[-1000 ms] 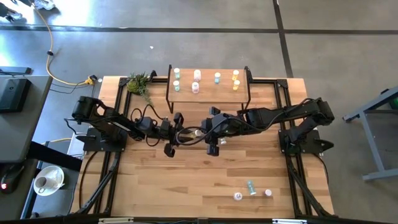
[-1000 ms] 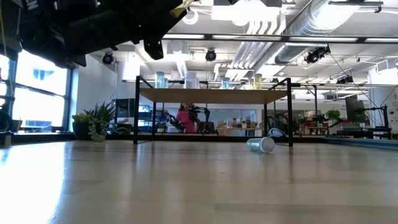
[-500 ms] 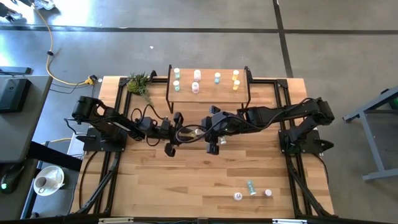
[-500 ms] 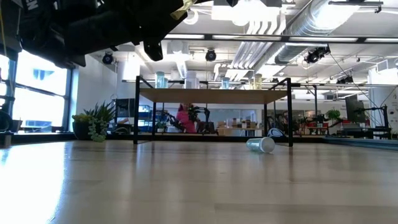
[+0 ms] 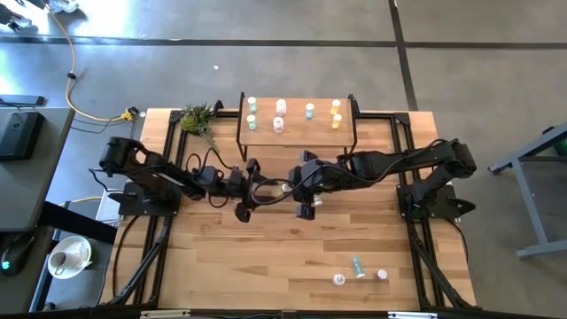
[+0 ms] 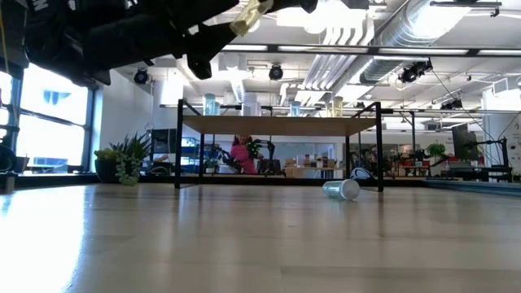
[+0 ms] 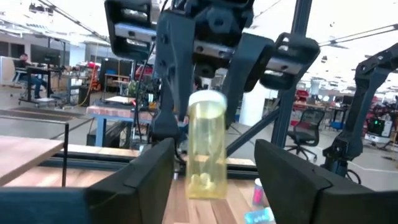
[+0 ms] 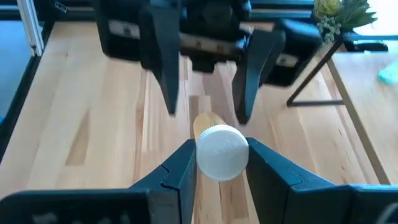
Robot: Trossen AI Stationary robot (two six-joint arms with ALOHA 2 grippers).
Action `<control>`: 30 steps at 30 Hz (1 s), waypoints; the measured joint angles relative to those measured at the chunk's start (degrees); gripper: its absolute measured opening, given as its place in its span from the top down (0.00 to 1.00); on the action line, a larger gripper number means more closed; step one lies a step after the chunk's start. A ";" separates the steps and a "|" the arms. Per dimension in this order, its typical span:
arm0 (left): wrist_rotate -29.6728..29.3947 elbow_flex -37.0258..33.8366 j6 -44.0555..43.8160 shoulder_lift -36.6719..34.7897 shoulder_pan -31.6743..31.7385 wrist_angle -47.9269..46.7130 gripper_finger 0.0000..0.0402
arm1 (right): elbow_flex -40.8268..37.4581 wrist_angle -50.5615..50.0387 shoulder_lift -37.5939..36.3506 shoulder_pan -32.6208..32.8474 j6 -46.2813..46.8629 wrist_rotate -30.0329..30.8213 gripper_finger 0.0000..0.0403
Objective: Pick and place medicine bottles onto shelf by color
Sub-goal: Put the yellow pill bottle on the shelf aligned with the other yellow pill bottle
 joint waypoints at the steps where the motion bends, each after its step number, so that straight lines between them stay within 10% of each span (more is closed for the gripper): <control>1: 0.00 -0.09 -0.02 -0.58 0.17 -0.42 0.46 | 0.00 -0.74 -0.24 0.00 0.46 0.53 0.74; 19: 0.00 -0.31 -0.03 -12.83 2.98 -19.67 0.48 | 0.00 -11.10 -11.75 -4.47 4.99 21.81 0.74; 30: 0.00 -0.31 -0.02 -12.85 2.98 -20.53 0.48 | 0.02 -21.15 -15.49 -17.13 14.62 21.68 0.74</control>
